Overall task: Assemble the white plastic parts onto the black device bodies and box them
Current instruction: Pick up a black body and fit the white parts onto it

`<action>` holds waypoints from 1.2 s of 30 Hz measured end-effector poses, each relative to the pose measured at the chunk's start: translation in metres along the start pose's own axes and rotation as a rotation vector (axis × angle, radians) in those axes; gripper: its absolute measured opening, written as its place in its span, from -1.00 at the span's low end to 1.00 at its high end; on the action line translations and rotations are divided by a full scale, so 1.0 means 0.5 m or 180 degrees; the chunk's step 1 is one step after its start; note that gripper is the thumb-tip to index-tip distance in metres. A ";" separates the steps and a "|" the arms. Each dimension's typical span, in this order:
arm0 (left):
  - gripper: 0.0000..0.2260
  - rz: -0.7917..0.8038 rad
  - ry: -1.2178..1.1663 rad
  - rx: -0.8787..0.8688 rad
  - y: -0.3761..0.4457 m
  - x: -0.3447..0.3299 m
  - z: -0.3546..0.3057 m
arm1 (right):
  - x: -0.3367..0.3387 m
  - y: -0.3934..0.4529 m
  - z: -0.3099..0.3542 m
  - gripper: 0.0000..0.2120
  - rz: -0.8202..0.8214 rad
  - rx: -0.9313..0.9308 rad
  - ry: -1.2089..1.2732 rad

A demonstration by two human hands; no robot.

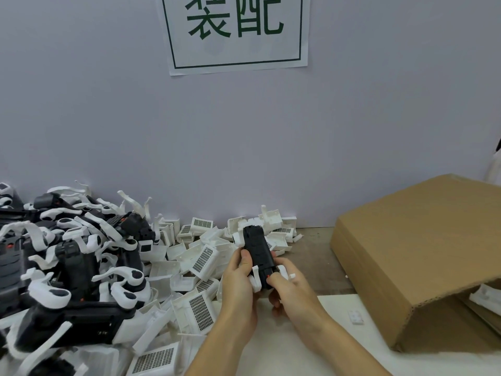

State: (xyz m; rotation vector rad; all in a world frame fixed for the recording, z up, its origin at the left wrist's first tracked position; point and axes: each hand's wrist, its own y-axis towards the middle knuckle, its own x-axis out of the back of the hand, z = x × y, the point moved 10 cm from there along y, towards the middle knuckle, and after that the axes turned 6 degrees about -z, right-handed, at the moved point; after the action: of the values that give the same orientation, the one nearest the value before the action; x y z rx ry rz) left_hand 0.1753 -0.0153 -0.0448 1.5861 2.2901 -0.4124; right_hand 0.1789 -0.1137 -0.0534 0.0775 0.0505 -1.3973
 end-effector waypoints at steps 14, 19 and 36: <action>-0.73 -0.0064 -0.0023 0.0016 0.000 0.002 0.001 | 0.000 0.002 -0.001 -0.55 0.0003 -0.0035 0.0030; -0.73 -0.0040 -0.0026 -0.0031 -0.004 -0.002 -0.006 | 0.000 -0.003 0.012 -0.65 -0.0020 0.0037 0.0021; -0.83 -0.1730 -0.0698 -0.1468 -0.024 0.149 -0.202 | -0.043 -0.023 0.034 -0.66 0.0309 0.0930 -0.2190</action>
State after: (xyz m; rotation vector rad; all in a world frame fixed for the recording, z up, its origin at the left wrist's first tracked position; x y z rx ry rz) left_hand 0.1294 0.0851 0.0159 0.6626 2.3877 -0.1479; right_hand 0.1636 -0.0960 -0.0352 -0.1592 -0.7196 -1.2635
